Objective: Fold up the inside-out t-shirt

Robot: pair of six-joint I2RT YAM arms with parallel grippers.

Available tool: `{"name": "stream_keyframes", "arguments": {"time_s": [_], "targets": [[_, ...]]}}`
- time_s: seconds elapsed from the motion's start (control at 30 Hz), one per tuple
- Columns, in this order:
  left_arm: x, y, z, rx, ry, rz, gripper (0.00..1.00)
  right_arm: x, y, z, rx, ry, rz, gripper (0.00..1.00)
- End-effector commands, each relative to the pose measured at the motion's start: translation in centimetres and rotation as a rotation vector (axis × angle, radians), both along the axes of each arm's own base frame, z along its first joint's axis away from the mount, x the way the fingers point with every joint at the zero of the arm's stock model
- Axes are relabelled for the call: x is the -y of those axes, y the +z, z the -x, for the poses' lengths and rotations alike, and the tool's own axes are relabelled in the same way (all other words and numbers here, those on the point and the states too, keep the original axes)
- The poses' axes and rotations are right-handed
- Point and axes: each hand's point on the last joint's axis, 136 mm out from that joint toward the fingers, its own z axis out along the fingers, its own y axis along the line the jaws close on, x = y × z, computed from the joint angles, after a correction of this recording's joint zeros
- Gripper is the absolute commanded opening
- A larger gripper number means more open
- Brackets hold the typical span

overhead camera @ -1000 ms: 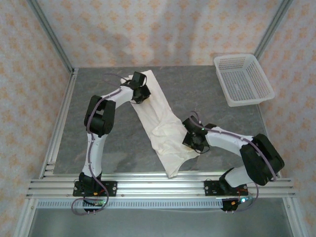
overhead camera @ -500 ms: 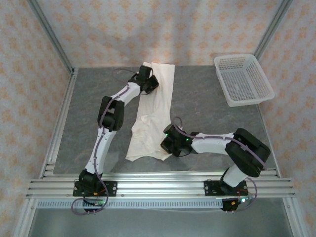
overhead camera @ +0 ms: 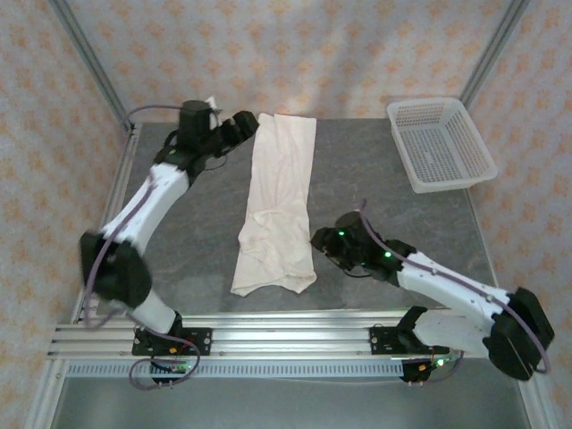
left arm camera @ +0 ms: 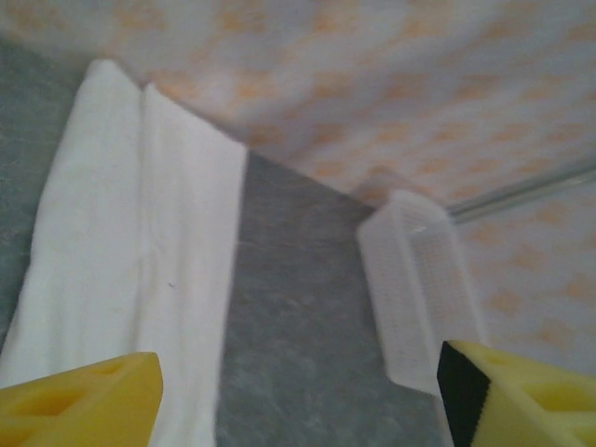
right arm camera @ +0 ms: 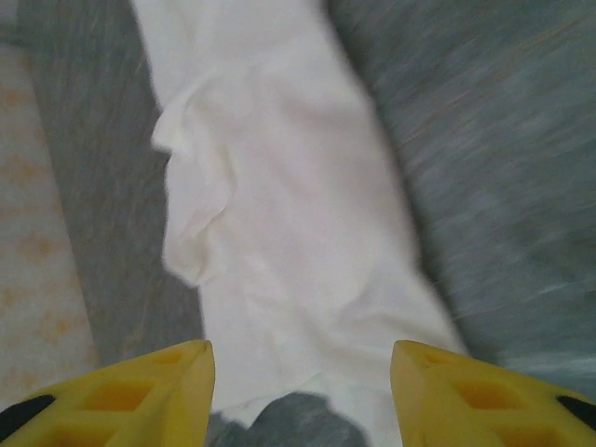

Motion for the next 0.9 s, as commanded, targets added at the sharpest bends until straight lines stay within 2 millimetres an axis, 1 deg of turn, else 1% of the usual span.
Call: {"name": "stream_keyframes", "arguments": {"time_s": [0.0, 0.03, 0.1, 0.2, 0.23, 0.3, 0.37, 0.47, 0.5, 0.53, 0.57, 0.63, 0.7, 0.73, 0.77, 0.83, 0.87], "targets": [[-0.3, -6.1, 6.5, -0.161, -0.074, -0.060, 0.84, 1.8, -4.2, 2.0, -0.106, 0.048, 0.084, 0.54], [-0.5, -7.1, 8.1, -0.187, -0.076, -0.058, 0.86, 1.1, -4.6, 2.3, -0.129, 0.077, 0.063, 0.54], [-1.2, -8.9, 11.3, -0.245, -0.072, -0.055, 0.87, -0.5, -5.2, 2.7, -0.173, 0.116, 0.001, 0.54], [-2.3, -11.4, 15.1, -0.323, -0.064, -0.078, 0.87, -2.2, -5.8, 2.9, -0.199, 0.144, -0.032, 0.54], [-2.4, -12.1, 16.1, -0.340, -0.065, -0.076, 0.87, -2.6, -5.8, 2.8, -0.197, 0.150, -0.029, 0.54], [-2.6, -13.3, 17.8, -0.364, -0.066, -0.063, 0.88, -3.4, -6.3, 2.8, -0.207, 0.164, -0.023, 0.54], [-2.9, -14.4, 18.9, -0.392, -0.062, -0.063, 0.88, -4.4, -6.8, 2.7, -0.231, 0.185, -0.031, 0.54], [-3.0, -15.9, 20.1, -0.442, -0.064, -0.052, 0.90, -6.0, -7.4, 2.8, -0.250, 0.211, -0.028, 0.54], [-2.9, -16.4, 20.5, -0.460, -0.065, -0.046, 0.90, -6.4, -7.6, 2.8, -0.259, 0.213, -0.029, 0.52], [-2.9, -16.8, 20.7, -0.473, -0.066, -0.041, 0.90, -6.7, -7.7, 2.8, -0.267, 0.217, -0.037, 0.48], [-2.9, -17.2, 21.1, -0.488, -0.066, -0.040, 0.90, -7.2, -7.7, 2.7, -0.270, 0.219, -0.051, 0.41], [-3.3, -18.0, 22.0, -0.525, -0.055, -0.051, 0.90, -7.6, -7.1, 2.5, -0.261, 0.221, -0.066, 0.32], [-4.0, -18.9, 23.1, -0.566, -0.035, -0.073, 0.90, -7.4, -6.1, 2.1, -0.237, 0.214, -0.053, 0.23], [-4.3, -19.3, 23.7, -0.587, -0.026, -0.083, 0.91, -7.3, -5.5, 1.9, -0.218, 0.214, -0.042, 0.21], [-4.4, -19.7, 24.2, -0.600, -0.024, -0.086, 0.90, -7.1, -5.1, 1.7, -0.204, 0.213, -0.033, 0.19], [-4.4, -20.5, 25.1, -0.628, -0.020, -0.069, 0.91, -6.9, -4.1, 1.4, -0.181, 0.211, -0.023, 0.10], [-4.3, -21.0, 25.5, -0.639, -0.020, -0.052, 0.90, -6.8, -3.8, 1.4, -0.174, 0.212, -0.022, 0.07]]}}
